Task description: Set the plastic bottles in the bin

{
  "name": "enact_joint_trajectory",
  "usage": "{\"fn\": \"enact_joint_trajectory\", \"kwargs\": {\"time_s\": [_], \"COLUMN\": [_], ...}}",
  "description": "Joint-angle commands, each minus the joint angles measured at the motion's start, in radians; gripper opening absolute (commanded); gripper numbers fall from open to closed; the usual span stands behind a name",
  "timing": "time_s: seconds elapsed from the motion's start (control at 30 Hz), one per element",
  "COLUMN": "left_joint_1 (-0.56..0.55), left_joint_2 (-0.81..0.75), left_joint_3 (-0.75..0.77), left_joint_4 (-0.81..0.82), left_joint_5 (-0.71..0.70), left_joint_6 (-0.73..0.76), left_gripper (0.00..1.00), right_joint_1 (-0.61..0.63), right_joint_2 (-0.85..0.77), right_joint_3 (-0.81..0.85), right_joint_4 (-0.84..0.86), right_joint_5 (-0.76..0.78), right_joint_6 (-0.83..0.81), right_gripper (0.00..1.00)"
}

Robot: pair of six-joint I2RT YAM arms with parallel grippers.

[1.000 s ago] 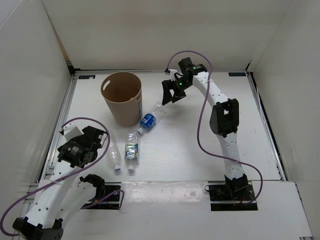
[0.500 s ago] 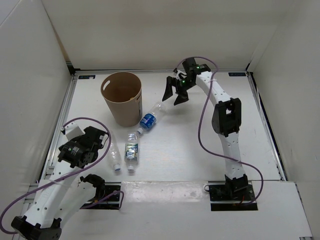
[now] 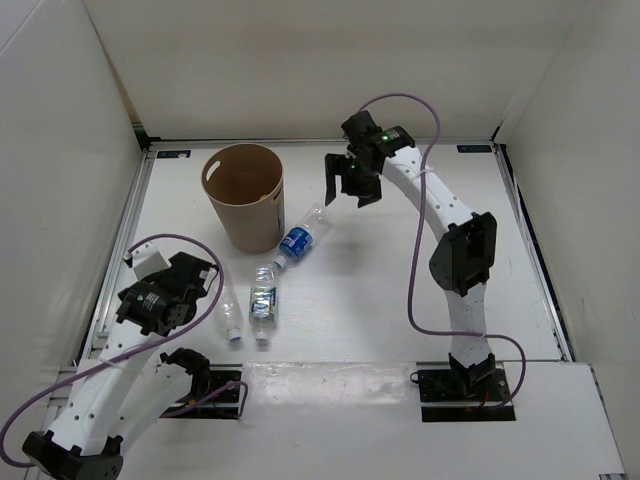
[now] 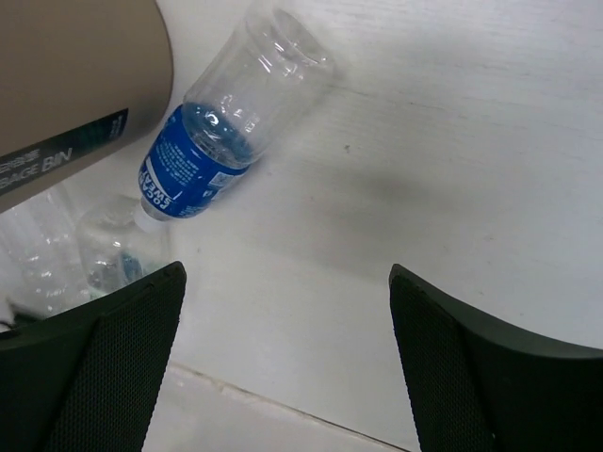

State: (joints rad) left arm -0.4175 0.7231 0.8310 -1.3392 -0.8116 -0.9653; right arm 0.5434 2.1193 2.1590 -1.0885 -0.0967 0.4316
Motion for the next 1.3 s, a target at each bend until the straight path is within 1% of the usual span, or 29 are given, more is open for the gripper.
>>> {"fn": "enact_joint_trajectory", "kwargs": {"time_s": [0.0, 0.07, 0.13, 0.17, 0.23, 0.27, 0.3, 0.33, 0.37, 0.4, 0.43, 0.5, 0.6, 0.7, 0.73, 0.77, 0.83, 1.07, 1.27], "left_joint_1": [-0.007, -0.009, -0.007, -0.007, -0.009, -0.009, -0.009, -0.010, -0.010, -0.012, -0.015, -0.020, -0.035, -0.050, -0.049, -0.050, -0.049, -0.060, -0.058], "left_joint_2": [-0.010, -0.010, -0.016, -0.016, -0.017, -0.019, -0.022, -0.025, -0.022, -0.022, -0.013, -0.011, 0.002, 0.027, 0.033, 0.051, 0.068, 0.082, 0.076], "left_joint_3": [0.005, 0.002, -0.001, 0.000, 0.005, 0.005, 0.005, 0.000, 0.002, 0.002, 0.003, 0.013, 0.023, 0.022, 0.023, 0.026, 0.036, 0.043, 0.046], "left_joint_4": [0.012, 0.006, 0.006, 0.008, 0.000, 0.005, 0.006, 0.012, 0.017, 0.015, 0.008, -0.011, -0.024, -0.020, -0.020, -0.023, -0.035, -0.046, -0.049], "left_joint_5": [-0.008, -0.014, -0.017, -0.015, -0.015, -0.014, -0.011, -0.009, -0.001, -0.001, -0.001, 0.002, 0.012, 0.015, 0.015, 0.014, 0.020, 0.028, 0.025], "left_joint_6": [0.016, 0.005, 0.005, 0.007, 0.008, 0.007, 0.007, 0.013, 0.019, 0.017, 0.020, 0.008, 0.000, -0.001, 0.000, 0.000, 0.002, -0.006, -0.009], "left_gripper": [1.00, 1.00, 1.00, 1.00, 1.00, 1.00, 1.00, 1.00, 1.00, 1.00, 1.00, 1.00, 1.00, 1.00, 1.00, 1.00, 1.00, 1.00, 1.00], "right_joint_1": [0.056, 0.084, 0.075, 0.069, 0.034, 0.026, 0.020, -0.002, -0.006, -0.016, -0.014, -0.016, -0.022, -0.028, -0.033, -0.033, -0.042, -0.026, -0.022], "right_joint_2": [-0.053, -0.045, -0.021, -0.013, 0.019, 0.028, 0.056, 0.063, 0.071, 0.085, 0.094, 0.111, 0.139, 0.148, 0.145, 0.145, 0.156, 0.238, 0.306], "right_joint_3": [0.047, 0.059, 0.091, 0.110, 0.130, 0.134, 0.134, 0.133, 0.122, 0.121, 0.125, 0.154, 0.167, 0.125, 0.061, 0.041, -0.003, 0.013, 0.035], "right_joint_4": [-0.060, -0.067, -0.060, -0.054, 0.001, 0.016, 0.038, 0.058, 0.067, 0.075, 0.082, 0.068, 0.088, 0.085, 0.094, 0.107, 0.145, 0.160, 0.159], "right_joint_5": [0.279, 0.307, 0.287, 0.216, -0.016, -0.067, -0.156, -0.228, -0.253, -0.273, -0.265, -0.227, -0.285, -0.301, -0.304, -0.339, -0.376, -0.396, -0.399], "right_joint_6": [0.094, 0.120, 0.157, 0.171, 0.168, 0.176, 0.199, 0.238, 0.263, 0.285, 0.333, 0.377, 0.418, 0.478, 0.487, 0.505, 0.516, 0.521, 0.489], "right_gripper": [0.90, 0.90, 0.90, 0.90, 0.83, 0.83, 0.83, 0.84, 0.90, 0.90, 0.90, 0.90, 0.90, 0.90, 0.90, 0.90, 0.90, 0.90, 0.90]}}
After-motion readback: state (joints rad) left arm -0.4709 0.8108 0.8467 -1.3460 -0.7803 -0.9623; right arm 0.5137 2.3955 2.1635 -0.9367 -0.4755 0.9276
